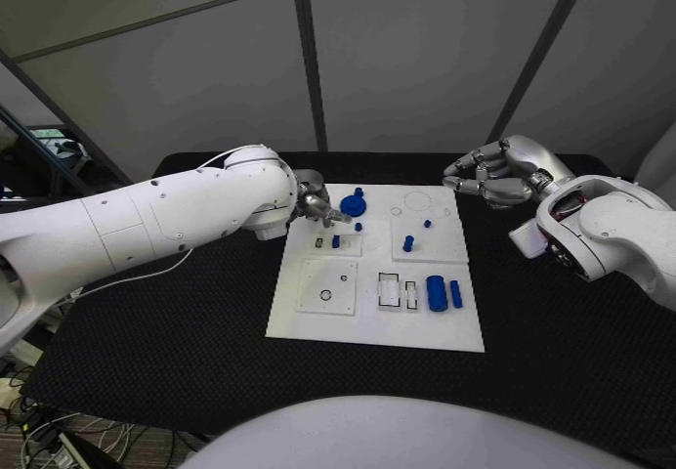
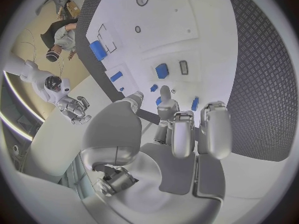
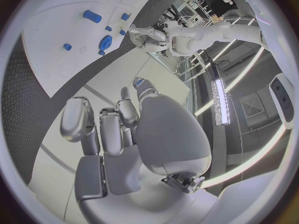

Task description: Assemble the parts on the task board

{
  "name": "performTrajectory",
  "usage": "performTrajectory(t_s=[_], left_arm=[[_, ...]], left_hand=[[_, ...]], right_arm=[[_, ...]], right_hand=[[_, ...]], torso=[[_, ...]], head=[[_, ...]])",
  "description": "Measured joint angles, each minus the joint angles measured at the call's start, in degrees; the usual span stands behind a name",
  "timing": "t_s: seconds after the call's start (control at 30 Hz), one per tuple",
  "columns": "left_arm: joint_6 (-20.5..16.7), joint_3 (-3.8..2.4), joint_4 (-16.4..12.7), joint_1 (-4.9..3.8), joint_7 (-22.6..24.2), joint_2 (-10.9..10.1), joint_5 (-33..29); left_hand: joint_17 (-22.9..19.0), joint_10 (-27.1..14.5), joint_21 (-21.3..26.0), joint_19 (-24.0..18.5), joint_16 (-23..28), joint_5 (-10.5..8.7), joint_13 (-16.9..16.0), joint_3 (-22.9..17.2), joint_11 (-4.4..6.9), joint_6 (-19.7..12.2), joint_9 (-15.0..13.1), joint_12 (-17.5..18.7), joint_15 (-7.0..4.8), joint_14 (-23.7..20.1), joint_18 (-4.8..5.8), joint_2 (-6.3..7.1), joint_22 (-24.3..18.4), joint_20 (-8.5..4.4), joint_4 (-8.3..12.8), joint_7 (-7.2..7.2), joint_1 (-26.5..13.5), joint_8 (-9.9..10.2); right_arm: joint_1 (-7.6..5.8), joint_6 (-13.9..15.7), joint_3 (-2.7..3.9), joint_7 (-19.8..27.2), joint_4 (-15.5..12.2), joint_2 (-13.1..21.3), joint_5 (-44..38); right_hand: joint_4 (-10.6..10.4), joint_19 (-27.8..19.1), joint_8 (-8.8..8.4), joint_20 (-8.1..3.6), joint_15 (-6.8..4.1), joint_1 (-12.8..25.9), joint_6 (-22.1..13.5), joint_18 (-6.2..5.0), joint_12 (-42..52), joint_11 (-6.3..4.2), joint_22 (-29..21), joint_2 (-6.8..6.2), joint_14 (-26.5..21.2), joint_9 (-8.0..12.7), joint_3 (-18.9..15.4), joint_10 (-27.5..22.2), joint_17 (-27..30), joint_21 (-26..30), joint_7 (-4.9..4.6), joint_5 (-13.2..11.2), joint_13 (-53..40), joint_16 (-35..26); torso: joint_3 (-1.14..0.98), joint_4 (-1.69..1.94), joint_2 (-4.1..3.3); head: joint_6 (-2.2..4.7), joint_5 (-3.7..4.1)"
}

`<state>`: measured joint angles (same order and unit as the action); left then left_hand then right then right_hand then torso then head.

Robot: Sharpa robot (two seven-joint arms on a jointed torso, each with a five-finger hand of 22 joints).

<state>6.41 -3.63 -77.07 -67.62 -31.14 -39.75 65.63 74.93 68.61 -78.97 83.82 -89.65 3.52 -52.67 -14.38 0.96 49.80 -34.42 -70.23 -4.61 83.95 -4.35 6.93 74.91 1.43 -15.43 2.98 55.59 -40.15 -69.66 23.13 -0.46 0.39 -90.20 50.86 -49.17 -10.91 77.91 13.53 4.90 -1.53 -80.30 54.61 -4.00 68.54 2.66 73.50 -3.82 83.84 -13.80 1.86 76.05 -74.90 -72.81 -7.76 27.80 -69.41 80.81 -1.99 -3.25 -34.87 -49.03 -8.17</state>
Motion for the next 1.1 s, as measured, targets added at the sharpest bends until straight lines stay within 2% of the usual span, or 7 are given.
performTrajectory(t_s=[0.1,0.2,0.33,0.47,0.6,0.77,1.1], left_arm=[[0.5,-0.69,-0.1,-1.13,0.0,-0.7,-0.6],[1.5,-0.99,0.6,-2.49,0.0,-0.9,-1.2],[3.8,-1.23,3.5,-4.40,0.0,-0.5,-1.9],[5.8,-1.27,8.4,-5.48,0.1,1.4,-2.3],[7.3,-1.21,12.8,-5.90,0.2,3.6,-2.5],[8.5,-0.77,18.1,-6.04,0.2,6.4,-2.5],[10.8,-0.42,24.0,-5.27,0.4,9.7,-1.7]], left_hand=[[0.0,-1.9,1.7,0.3,0.0,0.00,2.1,1.7,-1.01,-2.0,1.1,1.3,0.81,0.0,0.01,-0.32,0.0,0.36,-0.2,1.04,1.8,2.0],[0.0,-3.4,3.0,0.2,0.0,0.00,3.6,3.2,-1.93,-3.6,2.9,2.0,1.56,0.1,-0.01,-1.01,0.0,1.21,-0.2,2.15,3.3,4.5],[0.0,-4.2,3.9,0.2,0.2,0.00,4.6,4.2,-2.32,-3.6,4.2,2.4,1.96,0.1,-0.01,-1.75,0.0,1.65,-0.3,2.30,4.9,5.7],[0.0,-4.6,3.9,0.2,0.2,0.00,5.1,4.8,-2.33,-3.3,4.8,2.7,1.96,0.1,0.00,-1.99,0.0,1.66,-0.3,2.56,5.7,6.1],[0.0,-4.8,3.9,0.2,0.2,0.00,5.4,5.2,-2.51,-3.3,5.0,2.7,1.95,0.1,0.00,-2.06,0.0,1.66,-0.3,2.56,5.8,6.4],[0.0,-4.8,4.1,0.2,0.2,0.00,5.7,5.5,-2.51,-3.1,5.3,3.0,1.95,0.1,0.00,-2.57,0.0,1.66,-0.6,2.76,6.3,6.7],[0.0,-5.2,4.3,0.0,0.2,0.00,6.0,6.0,-2.53,-2.6,5.6,3.0,1.95,0.1,0.00,-3.10,0.0,1.86,-0.8,2.82,6.8,6.7]], right_arm=[[0.00,0.0,0.00,0.0,0.1,0.0,0.0],[0.00,0.0,0.00,0.0,0.2,0.0,0.0],[0.00,0.0,0.00,0.0,0.4,-0.1,0.0],[0.00,-0.1,0.00,0.0,0.4,-0.2,0.0],[0.00,-0.1,0.00,-0.1,0.5,-0.3,0.0],[0.00,-0.2,0.00,-0.1,0.4,-0.4,0.0],[0.01,-0.3,0.00,-0.1,0.4,-0.6,0.0]], right_hand=[[0.0,0.0,0.00,0.00,0.00,0.0,0.0,0.00,0.0,0.00,0.0,0.00,0.0,0.0,0.0,0.0,0.0,0.0,0.00,0.0,0.0,0.0],[0.0,0.0,0.00,0.00,0.00,0.0,0.0,-0.01,0.0,0.00,0.0,0.00,0.0,0.0,0.0,0.0,0.0,0.0,0.00,0.0,0.0,0.0],[-0.2,0.0,0.00,0.00,0.00,0.0,0.0,-0.01,0.0,0.00,0.0,0.00,0.0,-0.1,0.2,0.0,0.0,0.0,0.00,0.2,0.0,0.0],[-0.2,0.0,0.00,0.00,0.00,0.0,0.0,-0.01,0.0,0.00,0.0,0.00,0.0,-0.1,0.2,0.0,0.0,0.0,0.00,0.3,0.0,0.0],[-0.2,0.0,0.00,0.00,0.00,0.0,0.0,0.00,0.0,0.00,0.0,0.00,0.0,-0.1,0.2,0.0,0.0,0.0,0.00,0.3,0.0,0.0],[-0.2,0.0,0.00,0.00,0.00,0.0,0.0,0.00,0.0,0.00,0.0,0.00,0.0,-0.1,0.2,0.0,0.0,0.0,0.00,0.3,0.0,0.0],[-0.2,0.0,0.00,0.00,0.00,0.0,0.0,0.00,0.0,0.00,0.0,0.00,0.0,-0.1,0.2,0.0,0.0,0.0,0.00,0.3,-0.1,0.0]], torso=[[0.00,0.01,0.00],[0.00,0.01,0.00],[0.00,0.01,-0.01],[0.00,0.01,-0.05],[0.00,-0.01,-0.12],[-0.02,-0.10,-0.26],[0.01,-0.15,-0.43]], head=[[0.09,0.02],[0.18,0.03],[0.39,0.06],[0.61,-0.06],[0.73,-0.21],[1.03,-0.43],[1.02,-0.91]])
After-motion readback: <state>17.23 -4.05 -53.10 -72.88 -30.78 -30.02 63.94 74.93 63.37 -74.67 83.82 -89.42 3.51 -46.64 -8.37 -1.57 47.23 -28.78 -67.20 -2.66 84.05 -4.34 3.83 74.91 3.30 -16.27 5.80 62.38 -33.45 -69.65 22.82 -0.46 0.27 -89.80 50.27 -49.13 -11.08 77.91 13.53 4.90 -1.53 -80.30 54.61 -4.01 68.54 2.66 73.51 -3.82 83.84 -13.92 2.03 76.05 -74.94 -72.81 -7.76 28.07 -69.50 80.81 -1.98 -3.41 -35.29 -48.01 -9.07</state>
